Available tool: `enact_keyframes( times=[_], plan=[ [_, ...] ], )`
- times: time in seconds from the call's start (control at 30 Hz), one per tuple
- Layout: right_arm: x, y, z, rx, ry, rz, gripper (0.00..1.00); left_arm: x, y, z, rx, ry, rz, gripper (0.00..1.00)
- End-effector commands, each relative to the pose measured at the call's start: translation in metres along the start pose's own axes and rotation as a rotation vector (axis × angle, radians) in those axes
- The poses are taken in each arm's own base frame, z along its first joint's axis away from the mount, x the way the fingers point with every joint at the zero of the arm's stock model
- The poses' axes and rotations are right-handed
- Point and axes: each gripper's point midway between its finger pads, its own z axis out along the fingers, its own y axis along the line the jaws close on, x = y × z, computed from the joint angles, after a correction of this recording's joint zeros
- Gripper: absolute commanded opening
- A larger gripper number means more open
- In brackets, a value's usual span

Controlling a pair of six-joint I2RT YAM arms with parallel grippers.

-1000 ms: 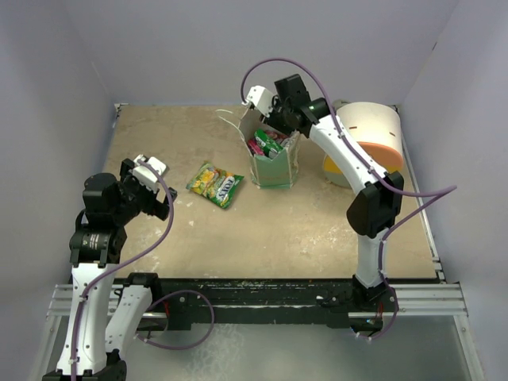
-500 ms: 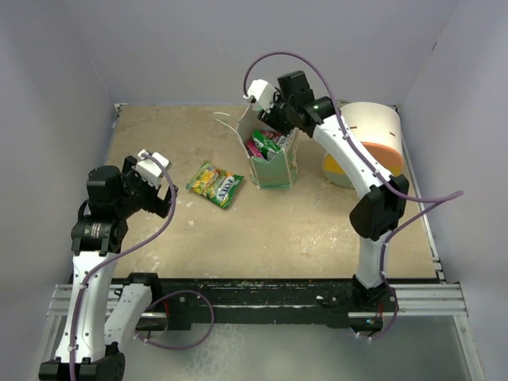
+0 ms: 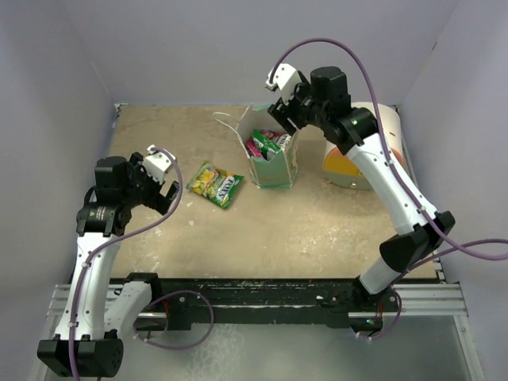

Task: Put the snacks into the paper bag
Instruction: Place the snack in the paper bag, then pick up the snack from the center of the board.

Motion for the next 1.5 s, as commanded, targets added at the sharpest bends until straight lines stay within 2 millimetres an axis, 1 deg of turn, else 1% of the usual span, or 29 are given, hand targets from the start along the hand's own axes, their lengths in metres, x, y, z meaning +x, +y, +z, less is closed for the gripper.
enact_keyframes(
  times=[0.0,0.03,0.17,0.2,0.23,0.33,0.47,0.57,0.73,0.83,0.9,1.0,1.07,1.13,1.2,1.27,1.33,1.47],
  plan=[
    [-0.022,0.007,-0.024,-0.029,-0.115,0.061,0.78,-0.004,0.009,0.011,-0.014,-0.031,0.060,0.99],
    [-0.021,0.010,-0.030,-0.040,-0.117,0.066,0.81,-0.004,0.010,0.014,-0.012,-0.037,0.069,0.99],
    [-0.012,0.031,-0.052,-0.103,-0.130,0.086,0.90,0.004,0.015,0.035,-0.005,-0.015,0.079,0.99],
    [-0.012,0.033,-0.063,-0.099,-0.149,0.089,0.97,0.008,0.015,0.040,0.003,-0.004,0.073,0.99],
    [-0.006,0.037,-0.067,-0.100,-0.150,0.093,1.00,0.011,0.014,0.044,0.010,0.004,0.064,0.99],
    [0.008,0.054,-0.079,-0.131,-0.164,0.111,1.00,0.020,0.011,0.057,0.036,0.020,0.044,0.99],
    [0.021,0.068,-0.096,-0.144,-0.191,0.115,1.00,0.026,0.010,0.066,0.046,0.024,0.051,0.99],
    [0.026,0.071,-0.110,-0.129,-0.221,0.107,1.00,0.033,0.005,0.073,0.083,0.032,0.061,0.99],
    [0.045,0.068,-0.127,-0.080,-0.252,0.119,1.00,0.049,-0.004,0.088,0.151,0.079,0.047,0.99],
    [0.060,0.069,-0.127,-0.063,-0.248,0.133,1.00,0.059,-0.008,0.099,0.189,0.110,0.033,0.99],
    [0.070,0.067,-0.126,-0.044,-0.244,0.151,1.00,0.062,-0.011,0.105,0.214,0.118,0.024,0.99],
    [0.083,0.060,-0.124,-0.009,-0.243,0.197,1.00,0.064,-0.014,0.115,0.249,0.122,-0.004,0.99],
    [0.102,0.063,-0.119,-0.017,-0.225,0.229,1.00,0.064,-0.014,0.124,0.267,0.123,-0.025,0.99],
    [0.111,0.060,-0.118,-0.005,-0.209,0.235,1.00,0.065,-0.016,0.133,0.296,0.132,-0.055,0.99],
    [0.113,0.055,-0.121,0.021,-0.206,0.232,1.00,0.065,-0.016,0.144,0.315,0.141,-0.089,0.99],
    [0.112,0.050,-0.124,0.037,-0.212,0.237,1.00,0.061,-0.014,0.154,0.334,0.134,-0.109,1.00],
    [0.114,0.049,-0.125,0.031,-0.211,0.247,1.00,0.058,-0.013,0.165,0.361,0.135,-0.128,0.99],
    [0.120,0.049,-0.127,0.032,-0.210,0.255,1.00,0.053,-0.011,0.189,0.426,0.150,-0.177,0.95]
  ],
)
